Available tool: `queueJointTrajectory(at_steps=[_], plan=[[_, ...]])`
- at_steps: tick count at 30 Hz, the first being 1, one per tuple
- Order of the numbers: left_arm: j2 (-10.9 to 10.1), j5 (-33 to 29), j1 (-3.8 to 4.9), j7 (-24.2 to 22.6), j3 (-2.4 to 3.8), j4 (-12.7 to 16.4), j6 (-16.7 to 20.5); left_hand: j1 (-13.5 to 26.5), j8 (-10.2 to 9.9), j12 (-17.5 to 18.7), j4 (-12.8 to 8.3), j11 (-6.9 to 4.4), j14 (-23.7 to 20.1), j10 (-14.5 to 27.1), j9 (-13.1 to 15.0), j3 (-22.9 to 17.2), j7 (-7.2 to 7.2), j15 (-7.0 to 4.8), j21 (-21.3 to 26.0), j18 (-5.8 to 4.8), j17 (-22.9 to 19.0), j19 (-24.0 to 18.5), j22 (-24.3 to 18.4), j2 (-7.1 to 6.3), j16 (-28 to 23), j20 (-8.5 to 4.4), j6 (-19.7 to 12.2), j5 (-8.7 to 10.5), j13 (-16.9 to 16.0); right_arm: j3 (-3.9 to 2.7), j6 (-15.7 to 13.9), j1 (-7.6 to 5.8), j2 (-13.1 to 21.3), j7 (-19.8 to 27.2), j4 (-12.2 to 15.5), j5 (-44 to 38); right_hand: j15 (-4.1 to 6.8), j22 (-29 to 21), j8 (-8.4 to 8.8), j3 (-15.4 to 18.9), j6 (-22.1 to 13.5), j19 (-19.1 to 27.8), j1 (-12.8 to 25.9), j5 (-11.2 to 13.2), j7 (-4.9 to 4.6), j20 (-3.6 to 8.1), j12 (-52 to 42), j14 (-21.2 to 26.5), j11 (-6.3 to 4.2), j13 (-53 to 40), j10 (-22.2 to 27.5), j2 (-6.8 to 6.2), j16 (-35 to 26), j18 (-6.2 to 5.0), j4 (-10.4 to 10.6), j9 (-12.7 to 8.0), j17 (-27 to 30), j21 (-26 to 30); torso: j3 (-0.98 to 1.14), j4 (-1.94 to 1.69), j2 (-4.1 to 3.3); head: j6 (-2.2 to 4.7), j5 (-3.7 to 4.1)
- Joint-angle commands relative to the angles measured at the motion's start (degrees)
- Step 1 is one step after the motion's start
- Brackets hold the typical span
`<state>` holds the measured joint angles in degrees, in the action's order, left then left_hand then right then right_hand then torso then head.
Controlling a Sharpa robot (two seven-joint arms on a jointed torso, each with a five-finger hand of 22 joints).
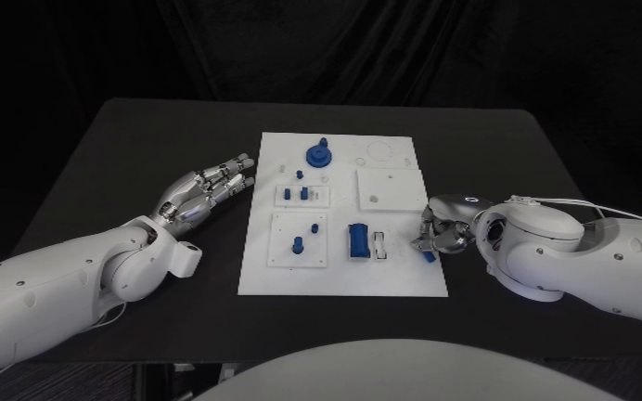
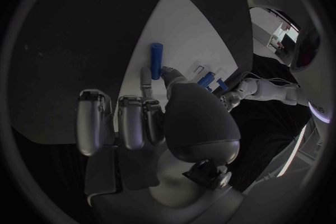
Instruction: Assemble the parts on the task board
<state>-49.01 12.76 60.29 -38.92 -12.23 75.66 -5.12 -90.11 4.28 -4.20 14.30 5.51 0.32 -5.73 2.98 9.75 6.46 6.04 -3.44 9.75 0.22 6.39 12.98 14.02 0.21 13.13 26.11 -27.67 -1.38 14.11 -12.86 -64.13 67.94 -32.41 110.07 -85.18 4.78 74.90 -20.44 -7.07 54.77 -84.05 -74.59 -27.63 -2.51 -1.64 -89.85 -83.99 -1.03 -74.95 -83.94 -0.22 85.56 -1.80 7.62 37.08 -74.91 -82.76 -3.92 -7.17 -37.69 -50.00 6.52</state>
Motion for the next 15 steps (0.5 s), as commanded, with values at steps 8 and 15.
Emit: queueJointTrajectory(at_steps=[8, 15], plan=[[0.3, -0.3, -0.13, -2.2, 0.05, 0.0, -0.7, -0.3, 0.0, -0.2, 0.0, 0.32, 0.1, 0.1, 0.0, -0.3, 0.21, 0.39, -0.2, 0.66, 0.0, 0.0, 0.1, 0.33, 0.0, 0.18, -0.2, -0.36, -0.1, 0.09, -10.9, -1.07, 0.5, 3.2, 1.6, 17.1, 0.48, 12.2, 0.08, -1.7, 1.2, -2.2, 0.2, -1.1, 0.15, 0.44, -0.2, -3.4, -0.70, -15.1, -6.1, 0.06, -0.6, -0.40, -1.1, -0.1, 0.1, 1.0, 0.04, 0.02, -0.04, 0.00, -0.16], [0.4, -0.3, -0.14, -2.1, 0.05, 0.0, -0.7, -0.3, 0.0, -0.2, 0.0, 0.32, 0.1, 0.1, 0.0, -0.3, 0.21, 0.39, -0.2, 0.66, 0.0, 0.0, 0.1, 0.33, 0.0, 0.18, -0.2, -0.36, -0.1, 0.07, -12.7, -2.23, -0.7, 4.8, 1.2, 26.7, 0.48, 12.1, 0.50, -2.4, 1.2, -2.0, 1.2, -1.5, 0.04, 0.49, -0.2, -3.3, -0.65, -15.1, -6.1, 0.28, -0.8, -0.49, -0.9, -0.3, 0.6, 1.4, -0.05, -0.01, 0.05, 0.00, -0.43]])
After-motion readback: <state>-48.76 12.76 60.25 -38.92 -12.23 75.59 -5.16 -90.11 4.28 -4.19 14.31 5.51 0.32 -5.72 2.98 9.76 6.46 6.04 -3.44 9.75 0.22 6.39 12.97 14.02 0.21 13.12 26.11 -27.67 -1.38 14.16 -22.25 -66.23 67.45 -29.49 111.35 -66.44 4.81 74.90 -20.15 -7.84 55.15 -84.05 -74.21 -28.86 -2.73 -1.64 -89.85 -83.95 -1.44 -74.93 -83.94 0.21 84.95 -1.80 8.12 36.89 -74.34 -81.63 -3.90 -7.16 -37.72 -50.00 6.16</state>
